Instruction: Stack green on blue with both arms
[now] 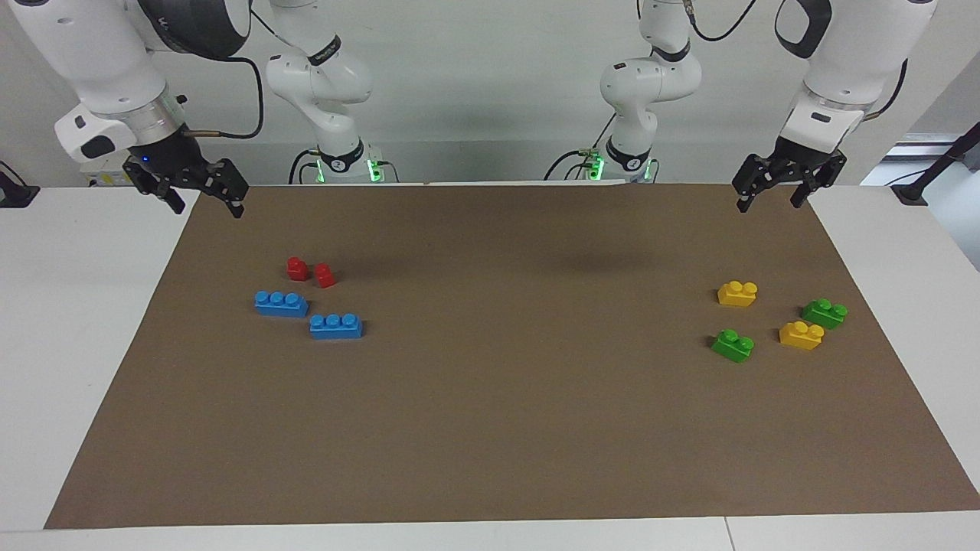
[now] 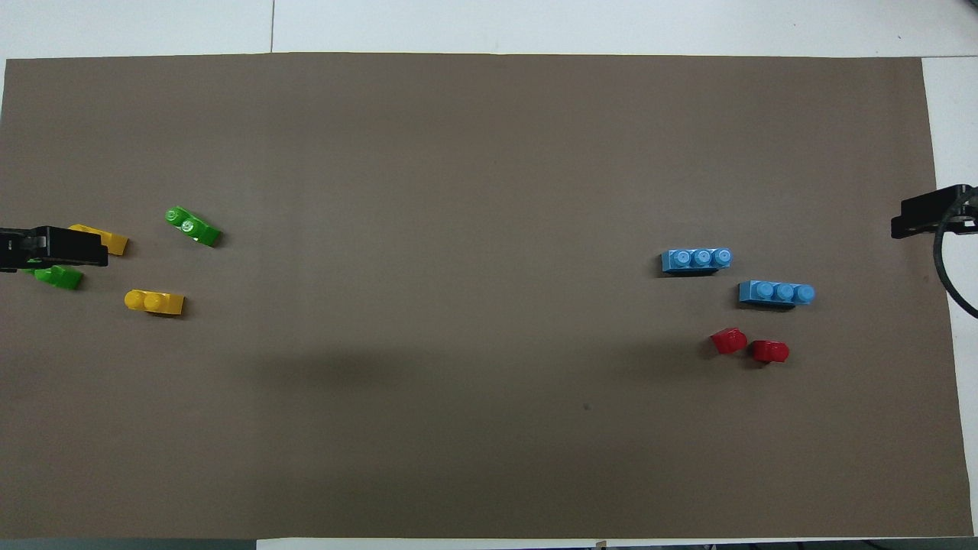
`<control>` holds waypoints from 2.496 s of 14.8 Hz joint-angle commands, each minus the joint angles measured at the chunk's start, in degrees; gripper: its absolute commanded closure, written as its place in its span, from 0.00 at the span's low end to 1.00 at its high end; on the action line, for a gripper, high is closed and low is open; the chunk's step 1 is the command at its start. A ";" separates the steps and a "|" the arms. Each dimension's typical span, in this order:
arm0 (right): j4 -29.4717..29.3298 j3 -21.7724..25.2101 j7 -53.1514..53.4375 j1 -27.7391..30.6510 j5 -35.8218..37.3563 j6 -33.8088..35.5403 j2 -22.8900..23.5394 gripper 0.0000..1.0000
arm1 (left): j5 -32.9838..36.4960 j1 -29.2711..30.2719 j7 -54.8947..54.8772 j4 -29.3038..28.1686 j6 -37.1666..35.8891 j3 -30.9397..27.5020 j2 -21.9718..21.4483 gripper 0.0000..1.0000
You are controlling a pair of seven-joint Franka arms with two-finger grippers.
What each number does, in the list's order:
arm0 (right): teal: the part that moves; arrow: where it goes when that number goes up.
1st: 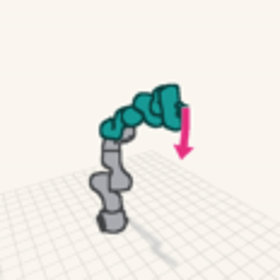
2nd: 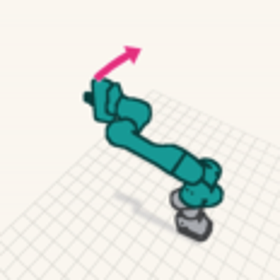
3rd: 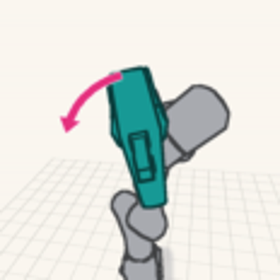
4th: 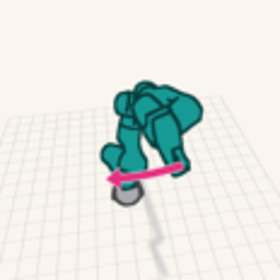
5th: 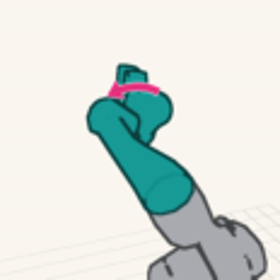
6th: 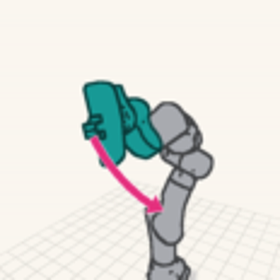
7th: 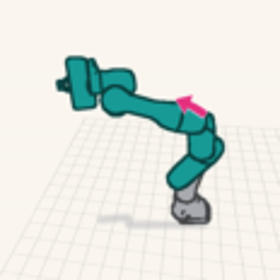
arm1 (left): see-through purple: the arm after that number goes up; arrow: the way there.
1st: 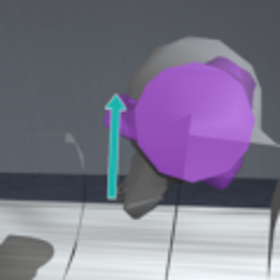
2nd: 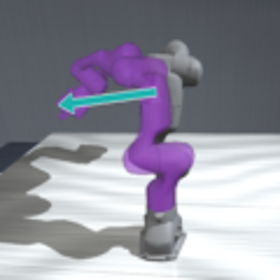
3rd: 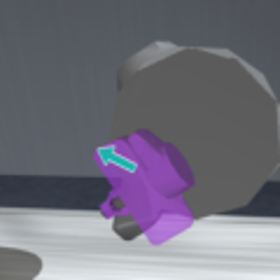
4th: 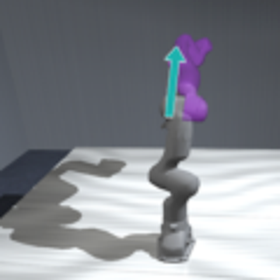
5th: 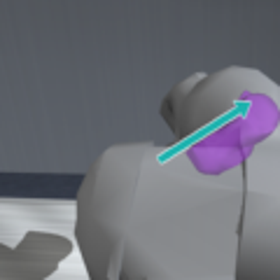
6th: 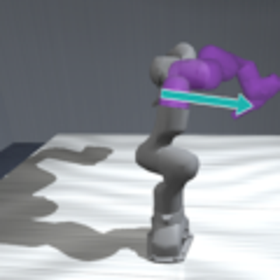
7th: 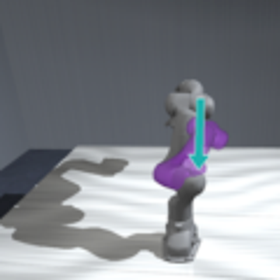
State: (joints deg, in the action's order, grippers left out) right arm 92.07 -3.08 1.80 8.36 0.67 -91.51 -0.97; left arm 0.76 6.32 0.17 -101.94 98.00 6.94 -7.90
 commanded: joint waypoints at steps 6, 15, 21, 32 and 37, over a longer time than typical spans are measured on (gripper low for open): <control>-0.67 -0.70 10.28 -0.54 -3.20 -5.87 4.74 0.05 | -0.68 1.24 10.62 -1.42 -0.88 -0.53 -1.50 0.00; 3.01 -0.70 58.27 -0.62 -17.44 -10.97 11.34 0.05 | -0.76 1.41 24.68 -3.52 3.16 -0.53 -1.15 0.00; 10.74 -0.52 67.98 0.87 -25.45 -15.54 11.25 0.05 | -0.94 1.59 36.03 -8.17 7.90 -0.53 -0.62 0.00; 19.98 -0.43 70.53 1.31 -29.23 -25.12 11.07 0.06 | -1.82 1.59 47.03 -8.55 17.14 -0.53 11.04 0.00; 21.92 -0.52 69.74 1.13 -30.29 -28.72 12.65 0.06 | -2.08 1.85 47.03 -5.11 20.47 -0.61 17.91 0.00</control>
State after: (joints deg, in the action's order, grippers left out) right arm 112.16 -3.24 71.57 9.31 -28.06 -118.06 11.73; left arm -0.27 7.37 46.95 -109.40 116.89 6.06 6.65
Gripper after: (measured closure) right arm 0.097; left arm 0.000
